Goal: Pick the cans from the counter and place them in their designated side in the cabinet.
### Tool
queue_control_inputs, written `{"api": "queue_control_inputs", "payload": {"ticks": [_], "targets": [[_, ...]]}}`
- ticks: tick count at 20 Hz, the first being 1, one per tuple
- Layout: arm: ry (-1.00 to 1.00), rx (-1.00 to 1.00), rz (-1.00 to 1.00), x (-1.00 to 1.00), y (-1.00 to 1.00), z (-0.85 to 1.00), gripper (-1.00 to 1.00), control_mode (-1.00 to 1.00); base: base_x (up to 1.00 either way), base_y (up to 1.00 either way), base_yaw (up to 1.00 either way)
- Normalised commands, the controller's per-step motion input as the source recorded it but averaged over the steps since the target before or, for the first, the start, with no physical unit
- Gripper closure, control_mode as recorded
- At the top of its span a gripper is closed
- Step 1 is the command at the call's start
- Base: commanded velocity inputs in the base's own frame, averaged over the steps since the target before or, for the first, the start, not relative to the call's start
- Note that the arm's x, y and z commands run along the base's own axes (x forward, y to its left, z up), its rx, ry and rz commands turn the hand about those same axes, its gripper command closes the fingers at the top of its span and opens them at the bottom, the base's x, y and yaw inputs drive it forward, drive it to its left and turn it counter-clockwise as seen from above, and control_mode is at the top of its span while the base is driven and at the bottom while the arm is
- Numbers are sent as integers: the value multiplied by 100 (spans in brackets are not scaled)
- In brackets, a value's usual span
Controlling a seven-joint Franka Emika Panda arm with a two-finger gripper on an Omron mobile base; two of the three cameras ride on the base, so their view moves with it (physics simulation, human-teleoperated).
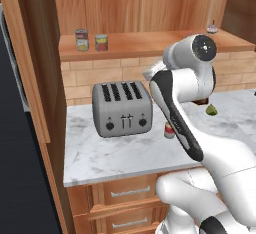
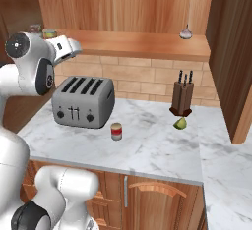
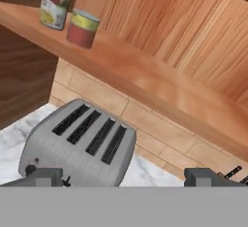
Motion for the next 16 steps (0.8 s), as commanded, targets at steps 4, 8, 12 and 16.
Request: {"api": "queue_control_inputs", "payload": {"ticks": [4, 8, 12, 16], "targets": [[15, -1, -26, -22, -32, -12, -100, -100, 0, 0, 0], [20, -4, -25, -15, -33, -10, -100, -100, 0, 0, 0], [19, 1, -18, -13, -36, -8, -100, -100, 0, 0, 0], [13, 10, -1, -3, -28, -18, -100, -100, 0, 0, 0]]}}
